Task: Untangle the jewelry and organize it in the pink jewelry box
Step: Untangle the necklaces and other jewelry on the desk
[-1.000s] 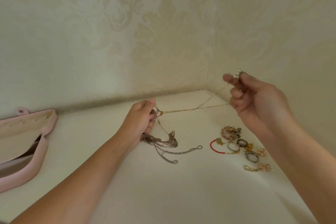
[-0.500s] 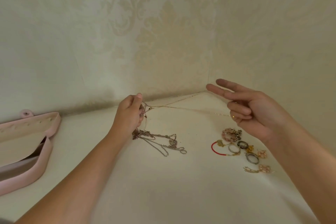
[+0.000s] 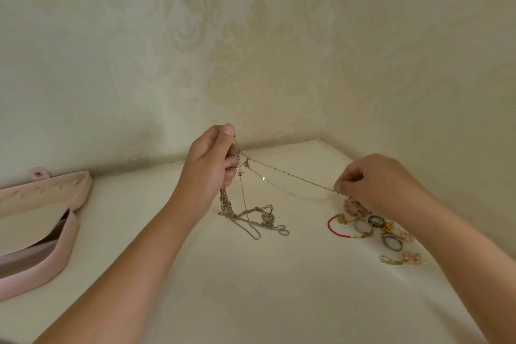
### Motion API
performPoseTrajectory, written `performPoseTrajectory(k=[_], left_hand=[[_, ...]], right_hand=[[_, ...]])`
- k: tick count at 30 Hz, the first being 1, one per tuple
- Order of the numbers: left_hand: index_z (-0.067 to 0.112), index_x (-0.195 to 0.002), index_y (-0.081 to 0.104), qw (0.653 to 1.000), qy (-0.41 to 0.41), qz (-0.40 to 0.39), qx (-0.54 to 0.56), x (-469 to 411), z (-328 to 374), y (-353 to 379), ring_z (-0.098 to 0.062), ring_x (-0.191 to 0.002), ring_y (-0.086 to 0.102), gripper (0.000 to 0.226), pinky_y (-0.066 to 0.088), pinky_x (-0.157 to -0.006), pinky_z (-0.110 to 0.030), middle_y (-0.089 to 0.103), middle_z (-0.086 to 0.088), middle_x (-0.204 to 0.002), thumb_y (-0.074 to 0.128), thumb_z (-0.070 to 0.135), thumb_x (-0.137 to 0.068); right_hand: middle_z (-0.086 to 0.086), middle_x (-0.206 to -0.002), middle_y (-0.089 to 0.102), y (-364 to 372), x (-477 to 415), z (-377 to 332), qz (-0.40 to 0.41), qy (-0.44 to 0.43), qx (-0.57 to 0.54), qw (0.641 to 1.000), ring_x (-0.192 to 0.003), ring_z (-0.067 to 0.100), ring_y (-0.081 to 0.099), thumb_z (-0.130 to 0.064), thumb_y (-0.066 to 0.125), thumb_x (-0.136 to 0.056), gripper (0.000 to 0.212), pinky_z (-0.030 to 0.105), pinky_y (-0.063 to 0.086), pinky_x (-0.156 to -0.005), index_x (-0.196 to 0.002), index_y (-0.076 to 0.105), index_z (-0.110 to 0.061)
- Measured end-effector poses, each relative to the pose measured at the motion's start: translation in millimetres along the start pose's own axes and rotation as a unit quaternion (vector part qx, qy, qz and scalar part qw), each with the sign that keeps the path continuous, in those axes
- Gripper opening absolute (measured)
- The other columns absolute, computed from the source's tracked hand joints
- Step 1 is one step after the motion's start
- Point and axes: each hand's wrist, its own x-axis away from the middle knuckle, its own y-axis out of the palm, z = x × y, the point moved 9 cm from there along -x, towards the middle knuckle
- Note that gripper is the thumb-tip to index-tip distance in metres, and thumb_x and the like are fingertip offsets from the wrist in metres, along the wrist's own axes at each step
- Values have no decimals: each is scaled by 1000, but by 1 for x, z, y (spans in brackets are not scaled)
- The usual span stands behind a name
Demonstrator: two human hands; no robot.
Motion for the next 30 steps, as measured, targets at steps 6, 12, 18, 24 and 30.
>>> performPoseTrajectory(k=[6,12,18,24,30], left_hand=[[11,-87,44,998,-17,-56,12,7,-5,20,-8,-46,19,24,15,-39,-16,30,12,-50,42,33,-99],[13,-84,45,996,-26,-82,24,11,-8,30,-8,-45,18,25,16,-39,-15,29,7,-53,42,34,-98],[11,-90,46,993,-30,-109,18,16,-8,38,-8,-43,17,26,17,-38,-15,28,6,-54,41,36,-97],[12,-87,44,993,-37,-105,32,15,-10,37,-8,-44,16,26,16,-38,-15,29,9,-52,42,35,-97],[15,-81,41,993,-50,-101,29,13,-11,35,-6,-40,17,26,16,-38,-14,28,9,-49,41,35,-99]], right_hand=[[-8,-78,67,20,3,-15,-13,-46,30,998,-65,6,57,-26,61,-88,12,13,38,-53,-85,72,-21],[-16,-79,71,30,28,-64,-54,-157,-312,936,-65,-9,61,-27,71,-81,10,2,40,-58,-89,75,-22],[1,-81,74,50,31,-71,-71,-157,-361,917,-75,11,69,-19,79,-73,19,15,53,-71,-90,73,-14],[-4,-73,73,45,26,-64,-48,-139,-338,930,-60,-4,60,-18,72,-81,7,7,43,-60,-87,75,-19],[4,-77,72,31,24,-61,-72,-140,-356,921,-68,9,59,-10,66,-85,12,14,46,-66,-81,73,-19]])
